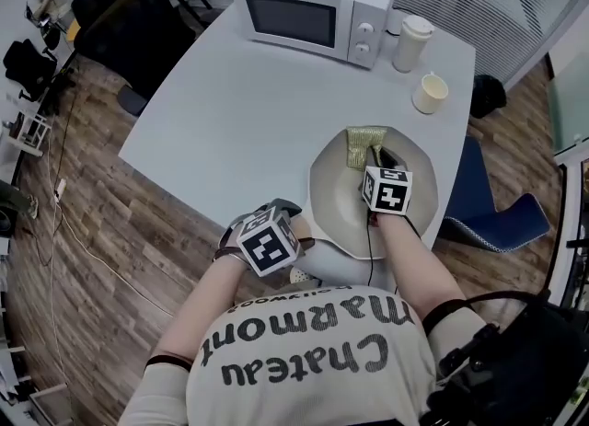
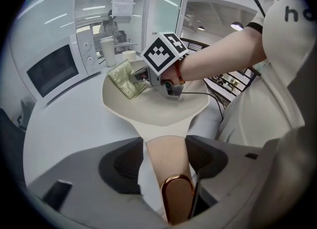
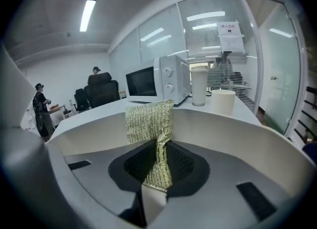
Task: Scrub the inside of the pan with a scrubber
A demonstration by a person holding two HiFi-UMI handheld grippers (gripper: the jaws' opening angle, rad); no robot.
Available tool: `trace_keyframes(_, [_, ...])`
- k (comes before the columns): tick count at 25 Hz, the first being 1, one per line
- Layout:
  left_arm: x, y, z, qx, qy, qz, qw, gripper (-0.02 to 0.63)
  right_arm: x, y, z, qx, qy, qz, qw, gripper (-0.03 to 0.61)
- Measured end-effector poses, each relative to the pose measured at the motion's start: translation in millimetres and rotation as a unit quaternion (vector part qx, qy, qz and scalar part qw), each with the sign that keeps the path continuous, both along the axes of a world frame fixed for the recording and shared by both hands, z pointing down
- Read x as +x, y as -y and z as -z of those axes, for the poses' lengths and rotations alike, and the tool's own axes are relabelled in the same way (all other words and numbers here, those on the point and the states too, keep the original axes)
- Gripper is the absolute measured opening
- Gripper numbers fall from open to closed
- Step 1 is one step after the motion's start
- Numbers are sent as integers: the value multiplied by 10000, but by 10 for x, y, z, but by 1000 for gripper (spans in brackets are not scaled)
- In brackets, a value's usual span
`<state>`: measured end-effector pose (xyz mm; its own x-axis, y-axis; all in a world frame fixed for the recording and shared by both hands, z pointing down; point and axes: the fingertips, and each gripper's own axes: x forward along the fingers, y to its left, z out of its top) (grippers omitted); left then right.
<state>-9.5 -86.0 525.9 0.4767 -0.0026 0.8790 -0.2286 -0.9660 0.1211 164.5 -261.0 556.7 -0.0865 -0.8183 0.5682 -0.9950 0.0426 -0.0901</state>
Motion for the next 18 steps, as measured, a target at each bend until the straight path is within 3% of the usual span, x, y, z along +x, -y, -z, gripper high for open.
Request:
trace_keyframes(9, [-10, -7, -5, -51, -103, -31, 9999, 256, 343, -33, -113, -304, 147, -982, 9946, 59])
trace_keyframes(18, [-40, -23, 13, -121, -147, -32, 9998, 245, 679, -270, -168, -558, 719, -2384, 9669, 58])
